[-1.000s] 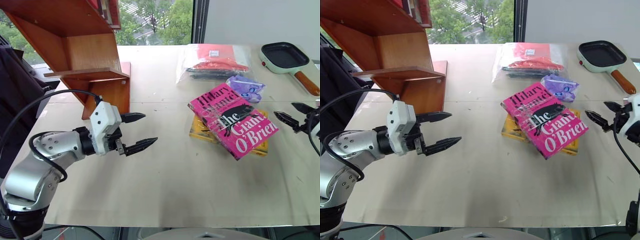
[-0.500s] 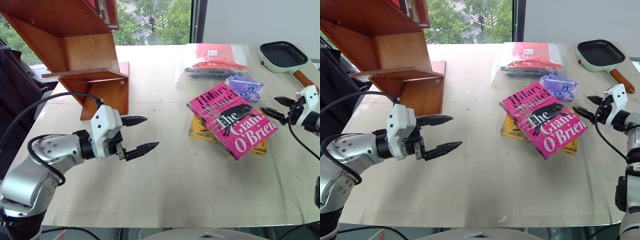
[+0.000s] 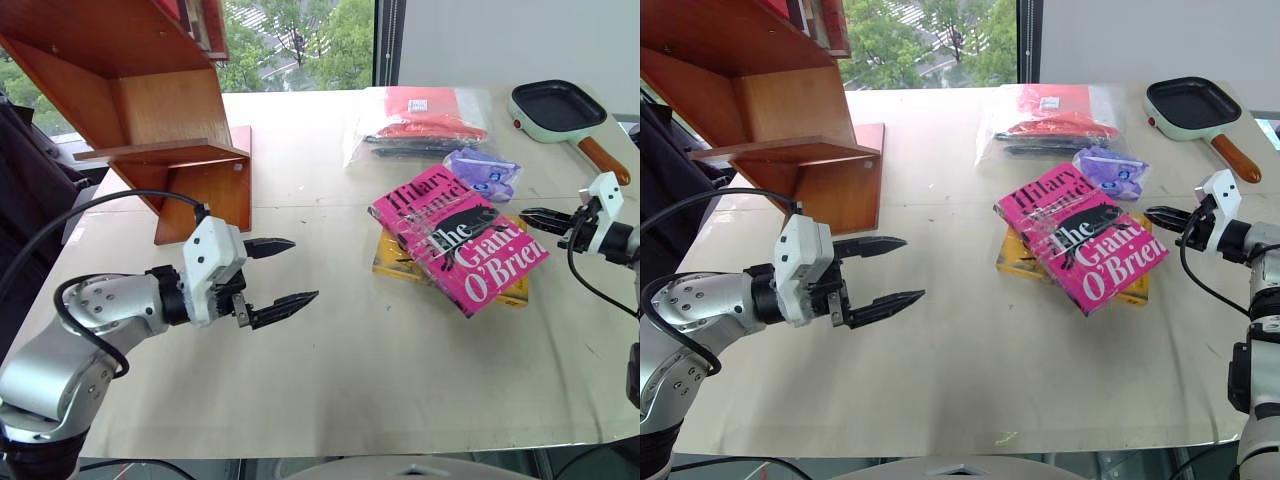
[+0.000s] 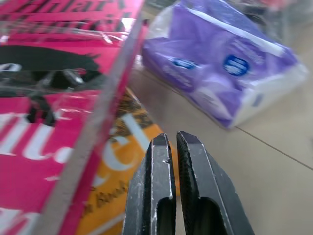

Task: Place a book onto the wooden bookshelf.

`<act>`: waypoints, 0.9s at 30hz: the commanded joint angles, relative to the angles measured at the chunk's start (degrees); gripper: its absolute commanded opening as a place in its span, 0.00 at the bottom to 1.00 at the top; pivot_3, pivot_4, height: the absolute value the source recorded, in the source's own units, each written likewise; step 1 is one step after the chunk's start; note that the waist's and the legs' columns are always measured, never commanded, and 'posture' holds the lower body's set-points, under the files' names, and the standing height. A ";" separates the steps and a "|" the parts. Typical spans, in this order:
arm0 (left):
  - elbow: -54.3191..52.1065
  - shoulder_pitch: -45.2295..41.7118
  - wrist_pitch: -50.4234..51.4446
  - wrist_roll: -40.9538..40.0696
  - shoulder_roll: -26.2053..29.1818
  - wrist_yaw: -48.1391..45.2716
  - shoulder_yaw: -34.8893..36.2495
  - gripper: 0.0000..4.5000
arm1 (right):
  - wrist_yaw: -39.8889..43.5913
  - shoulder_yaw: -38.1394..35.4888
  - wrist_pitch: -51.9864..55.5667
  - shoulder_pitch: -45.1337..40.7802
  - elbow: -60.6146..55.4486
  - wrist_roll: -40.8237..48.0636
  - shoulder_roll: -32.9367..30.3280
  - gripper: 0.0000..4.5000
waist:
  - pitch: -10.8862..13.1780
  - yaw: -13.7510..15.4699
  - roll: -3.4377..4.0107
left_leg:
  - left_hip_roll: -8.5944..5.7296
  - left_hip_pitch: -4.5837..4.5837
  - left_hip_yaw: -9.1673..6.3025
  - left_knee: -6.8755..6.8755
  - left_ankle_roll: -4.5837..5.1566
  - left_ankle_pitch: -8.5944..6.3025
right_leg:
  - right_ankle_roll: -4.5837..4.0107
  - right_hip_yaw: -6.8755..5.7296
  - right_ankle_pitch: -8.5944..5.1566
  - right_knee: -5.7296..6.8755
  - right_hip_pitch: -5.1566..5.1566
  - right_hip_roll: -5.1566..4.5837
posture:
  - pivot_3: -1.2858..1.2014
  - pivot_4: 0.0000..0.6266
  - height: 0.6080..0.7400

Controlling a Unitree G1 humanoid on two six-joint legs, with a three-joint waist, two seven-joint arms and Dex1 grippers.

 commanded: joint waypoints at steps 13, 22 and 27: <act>-1.21 0.87 -1.53 0.18 -0.42 0.84 0.84 1.00 | 3.27 0.58 13.82 9.32 -24.72 5.85 2.28 0.01 | 0.00 0.03 0.00 | 0.01 -0.03 0.20 0.00 0.00 0.00 | 0.01 0.20 0.01 0.17 -0.17 -0.01 | 0.52 0.24 1.00; -0.61 0.78 -1.99 0.54 -0.71 0.76 0.06 1.00 | 0.94 2.23 19.26 13.84 -36.29 7.90 4.54 0.01 | 0.00 0.08 -0.01 | 0.02 -0.02 0.45 0.15 0.00 -0.01 | 0.01 0.46 0.01 0.57 -0.33 0.00 | 0.52 0.24 1.00; -0.38 0.67 -2.18 0.85 -0.89 0.73 -0.28 1.00 | 0.00 3.65 20.27 14.65 -39.28 8.19 6.06 0.01 | -0.01 0.12 -0.03 | 0.02 -0.02 0.50 0.26 0.01 -0.01 | 0.01 0.52 0.01 0.66 -0.34 0.03 | 0.52 0.24 1.00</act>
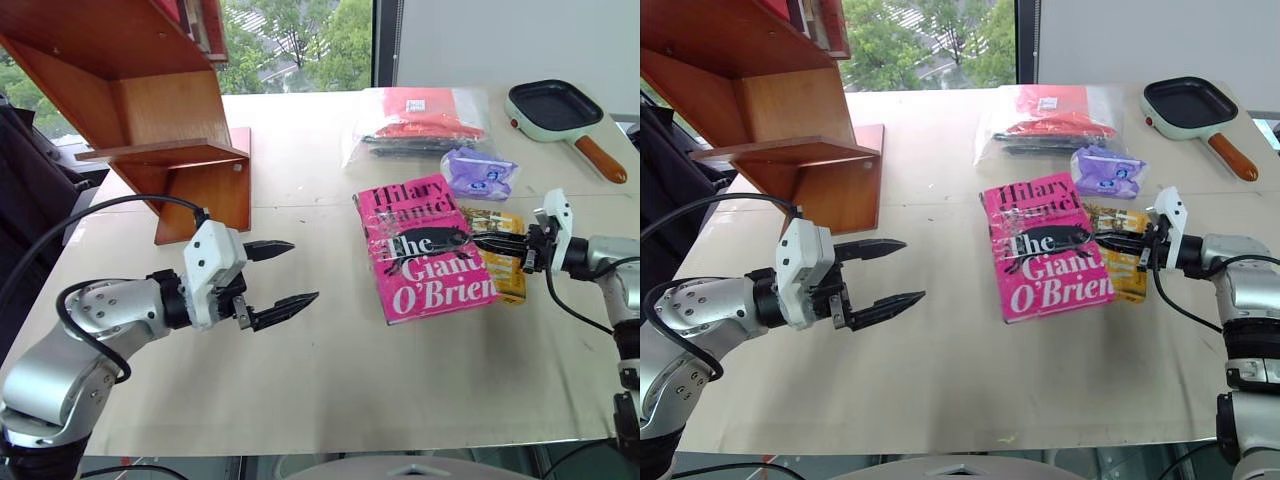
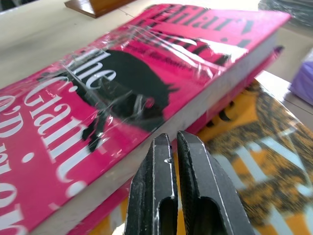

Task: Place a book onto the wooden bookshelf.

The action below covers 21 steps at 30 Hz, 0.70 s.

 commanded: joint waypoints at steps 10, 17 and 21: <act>-0.61 0.65 -1.03 0.55 -0.10 -0.36 0.73 1.00 | -1.86 2.38 -0.17 -1.48 -2.48 0.83 2.73 0.01 | 0.00 0.00 -0.03 | 0.00 -0.01 0.01 0.01 0.00 0.00 | 0.01 0.03 0.01 0.00 -0.02 0.01 | 0.52 0.24 1.00; -0.84 1.58 -1.02 0.39 0.13 -0.34 1.29 1.00 | -2.09 3.06 -0.73 -1.73 -2.25 0.93 3.49 0.01 | 0.01 0.07 -0.04 | 0.00 -0.01 0.02 0.01 0.00 0.00 | 0.01 0.04 0.01 0.00 -0.03 0.02 | 0.52 0.24 1.00; -0.40 1.40 -1.10 0.51 0.25 -0.56 1.16 1.00 | -2.54 3.56 -1.14 -1.79 -2.29 0.73 4.32 0.01 | 0.01 0.01 -0.05 | 0.01 0.00 0.03 0.01 0.00 -0.01 | 0.01 0.05 0.01 0.00 -0.03 0.03 | 0.52 0.24 1.00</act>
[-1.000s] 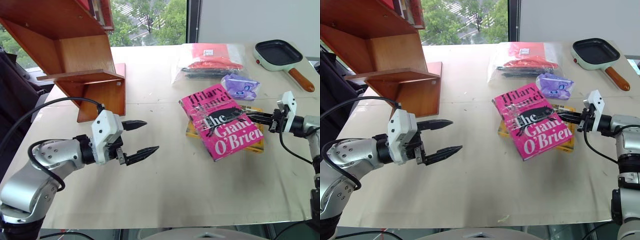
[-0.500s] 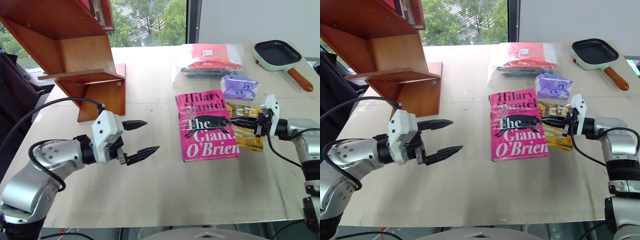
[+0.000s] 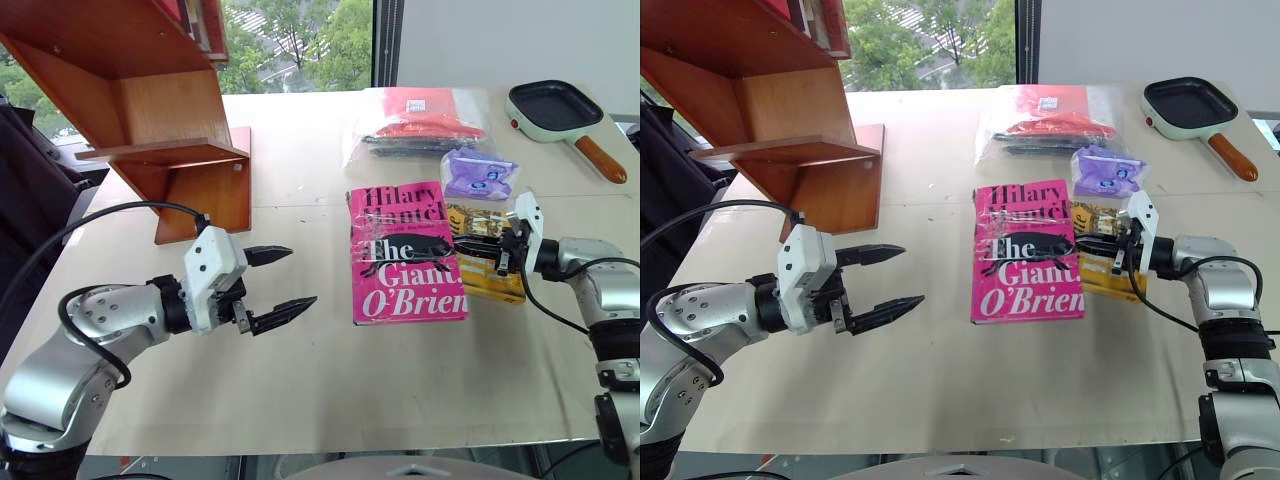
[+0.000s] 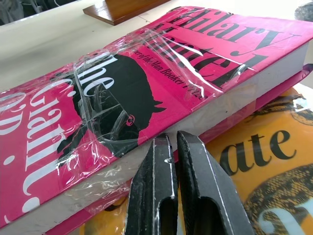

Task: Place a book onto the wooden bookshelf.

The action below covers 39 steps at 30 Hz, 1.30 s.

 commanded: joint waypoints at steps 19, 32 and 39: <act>20.50 -10.96 18.27 -14.14 -11.67 10.50 -1.44 1.00 | 2.49 -13.92 4.76 9.79 -14.95 13.60 -10.92 0.01 | 0.00 1.30 -0.06 | 0.07 -0.01 0.00 0.02 0.00 -0.01 | 0.02 -0.01 0.02 0.07 -0.03 0.08 | 0.52 0.24 1.00; 64.06 -43.82 29.66 -9.95 -24.65 6.10 -8.34 1.00 | -6.54 -27.89 21.32 31.67 -43.94 30.79 -13.56 0.98 | 0.00 1.73 -0.66 | 0.07 -0.15 0.22 0.35 0.04 -0.03 | 0.26 0.20 0.25 0.05 -0.05 0.39 | 0.52 0.24 1.00; 72.62 -50.46 34.50 -3.16 -26.08 -1.00 -16.23 1.00 | -8.54 -32.67 21.66 37.44 -47.83 34.08 -13.56 0.98 | 0.06 1.39 -0.89 | 0.10 -0.12 0.39 0.35 0.10 -0.06 | 0.29 0.33 0.27 0.00 -0.08 0.39 | 0.52 0.24 1.00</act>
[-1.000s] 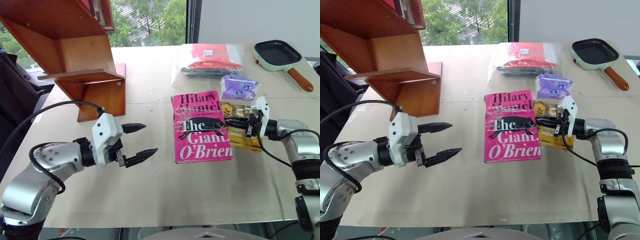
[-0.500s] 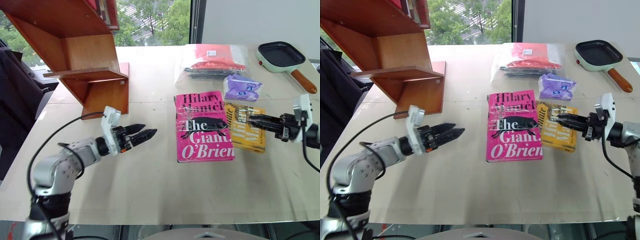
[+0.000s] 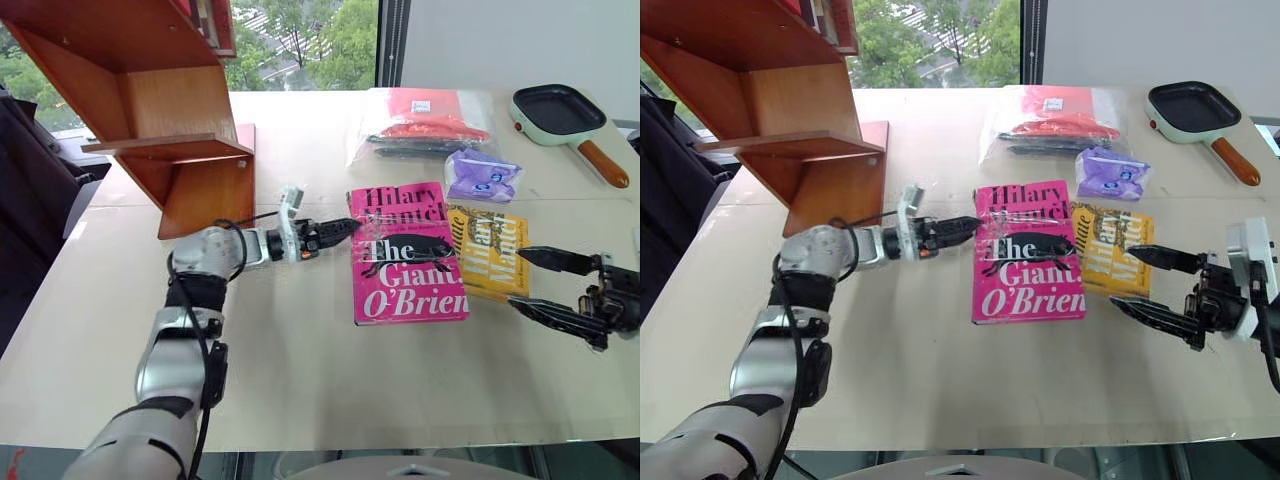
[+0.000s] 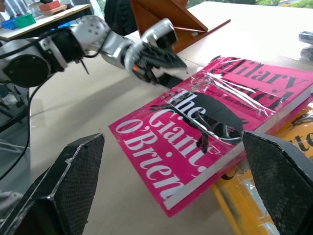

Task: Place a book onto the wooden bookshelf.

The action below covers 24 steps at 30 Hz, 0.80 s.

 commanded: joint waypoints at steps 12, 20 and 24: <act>10.98 -4.73 7.23 2.47 -6.54 -1.26 6.27 0.58 | -0.97 -2.19 -2.22 2.49 -2.51 2.17 0.55 1.00 | 0.04 0.10 -0.12 | 0.00 -0.01 0.00 0.02 0.00 0.00 | 0.08 0.02 0.04 0.01 0.00 0.01 | 0.52 0.24 1.00; 6.28 -3.45 13.16 -3.97 -3.97 0.40 18.22 0.13 | -0.14 -0.31 -3.26 0.58 -0.71 1.05 -0.12 1.00 | 0.04 0.02 -0.13 | 0.01 0.01 0.01 0.02 0.00 0.00 | 0.08 0.04 0.04 0.04 0.00 0.00 | 0.52 0.24 1.00; -3.66 -2.46 19.69 -11.68 -1.37 4.67 29.54 0.13 | 0.28 0.76 -4.04 -0.88 0.80 0.37 -0.23 1.00 | 0.15 -0.18 -0.32 | 0.09 -0.11 0.00 0.03 -0.02 0.01 | 0.05 0.06 0.06 0.11 -0.20 -0.02 | 0.52 0.24 1.00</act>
